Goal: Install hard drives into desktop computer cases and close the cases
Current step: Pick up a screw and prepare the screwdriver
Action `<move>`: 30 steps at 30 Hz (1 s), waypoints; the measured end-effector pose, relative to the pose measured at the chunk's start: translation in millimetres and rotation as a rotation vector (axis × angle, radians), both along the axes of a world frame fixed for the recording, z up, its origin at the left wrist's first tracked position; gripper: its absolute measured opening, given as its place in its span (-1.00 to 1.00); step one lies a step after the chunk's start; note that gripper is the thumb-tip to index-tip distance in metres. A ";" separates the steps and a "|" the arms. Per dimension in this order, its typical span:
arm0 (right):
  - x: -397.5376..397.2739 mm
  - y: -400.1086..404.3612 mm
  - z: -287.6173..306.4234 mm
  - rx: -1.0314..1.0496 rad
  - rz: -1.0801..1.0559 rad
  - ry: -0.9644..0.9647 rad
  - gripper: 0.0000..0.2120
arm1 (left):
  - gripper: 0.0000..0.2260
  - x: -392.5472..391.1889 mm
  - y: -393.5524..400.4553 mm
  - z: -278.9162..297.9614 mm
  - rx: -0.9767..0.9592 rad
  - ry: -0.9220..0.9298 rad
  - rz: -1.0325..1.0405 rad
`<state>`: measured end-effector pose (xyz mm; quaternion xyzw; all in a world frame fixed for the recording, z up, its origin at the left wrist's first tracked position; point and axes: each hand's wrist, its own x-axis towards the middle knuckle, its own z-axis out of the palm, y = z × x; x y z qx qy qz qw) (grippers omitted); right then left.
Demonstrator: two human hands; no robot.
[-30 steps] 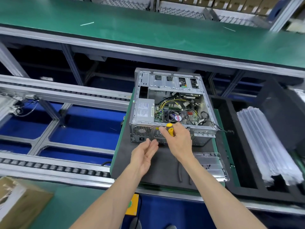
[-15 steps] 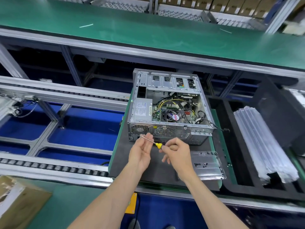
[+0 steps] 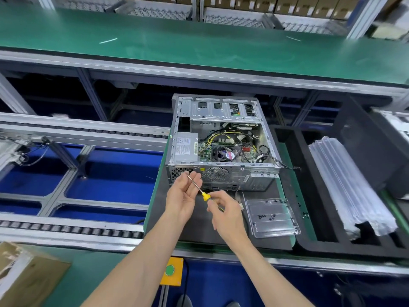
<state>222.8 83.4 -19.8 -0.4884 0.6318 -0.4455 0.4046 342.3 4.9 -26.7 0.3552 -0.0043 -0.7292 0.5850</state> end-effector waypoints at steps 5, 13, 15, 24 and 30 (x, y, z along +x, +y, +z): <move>2.4 1.1 2.5 -0.006 -0.025 0.006 -0.82 | -0.87 1.5 -2.2 5.3 -0.019 -0.035 -0.033; 12.6 12.4 3.0 -0.033 -0.081 0.100 -0.90 | -0.89 12.1 -2.9 11.8 -0.042 -0.221 -0.160; 19.6 17.3 2.2 -0.042 -0.106 0.138 -0.93 | -0.89 13.4 -3.5 13.0 -0.042 -0.317 -0.193; 47.0 23.1 5.5 0.059 -0.199 0.102 -0.90 | -0.86 13.8 -5.4 20.8 -0.016 -0.303 -0.274; 55.5 19.7 17.6 0.040 -0.285 -0.017 -0.84 | -0.85 11.0 -9.3 29.6 0.030 -0.201 -0.273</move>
